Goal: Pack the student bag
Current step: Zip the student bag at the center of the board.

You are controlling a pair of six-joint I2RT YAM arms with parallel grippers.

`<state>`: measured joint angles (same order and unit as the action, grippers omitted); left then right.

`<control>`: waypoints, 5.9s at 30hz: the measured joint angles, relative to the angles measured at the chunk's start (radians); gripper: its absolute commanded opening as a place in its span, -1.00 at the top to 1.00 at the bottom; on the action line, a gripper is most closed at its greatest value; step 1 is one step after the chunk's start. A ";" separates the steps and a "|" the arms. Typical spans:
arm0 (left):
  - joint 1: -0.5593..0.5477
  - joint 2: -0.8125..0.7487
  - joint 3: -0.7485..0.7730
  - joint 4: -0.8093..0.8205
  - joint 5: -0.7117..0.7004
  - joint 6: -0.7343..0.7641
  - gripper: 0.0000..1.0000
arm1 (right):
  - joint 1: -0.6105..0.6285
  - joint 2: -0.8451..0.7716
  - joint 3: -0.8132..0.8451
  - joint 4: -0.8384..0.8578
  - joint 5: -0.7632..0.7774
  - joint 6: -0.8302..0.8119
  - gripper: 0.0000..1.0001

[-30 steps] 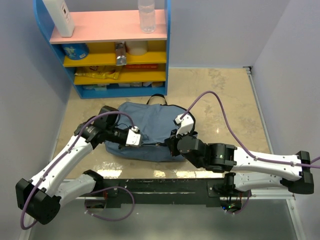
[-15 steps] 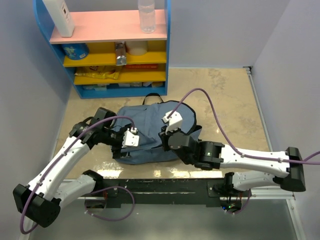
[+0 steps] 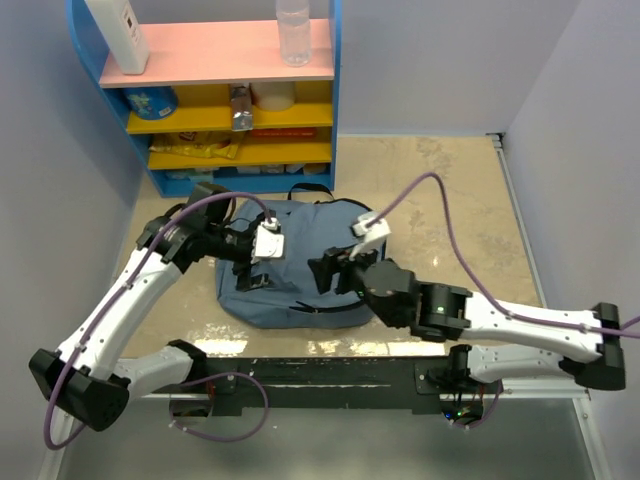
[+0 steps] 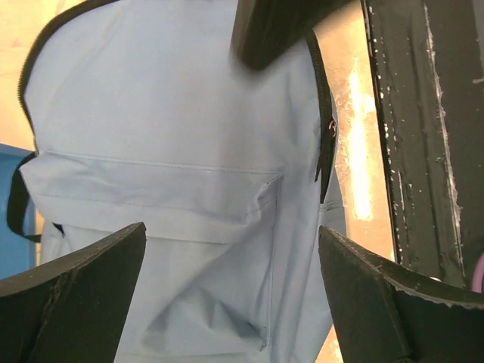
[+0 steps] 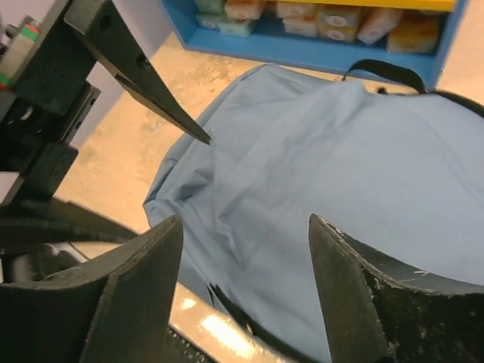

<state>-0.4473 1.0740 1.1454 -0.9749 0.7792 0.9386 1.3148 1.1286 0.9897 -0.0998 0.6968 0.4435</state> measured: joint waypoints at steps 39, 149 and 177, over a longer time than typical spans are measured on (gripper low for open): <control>-0.496 0.358 0.018 0.006 -0.354 0.067 1.00 | 0.198 -0.272 -0.349 -0.406 0.043 0.675 -0.18; -0.124 0.039 -0.135 -0.033 0.030 -0.059 -1.00 | 0.012 0.056 -0.288 0.219 -0.235 -0.327 1.00; -0.387 0.130 -0.342 0.397 -0.235 -0.197 1.00 | -0.032 -0.074 -0.421 0.227 -0.215 -0.101 1.00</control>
<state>-0.8345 1.2037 0.8032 -0.5781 0.5438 0.7414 1.2831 1.0550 0.5686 0.1276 0.4820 0.3420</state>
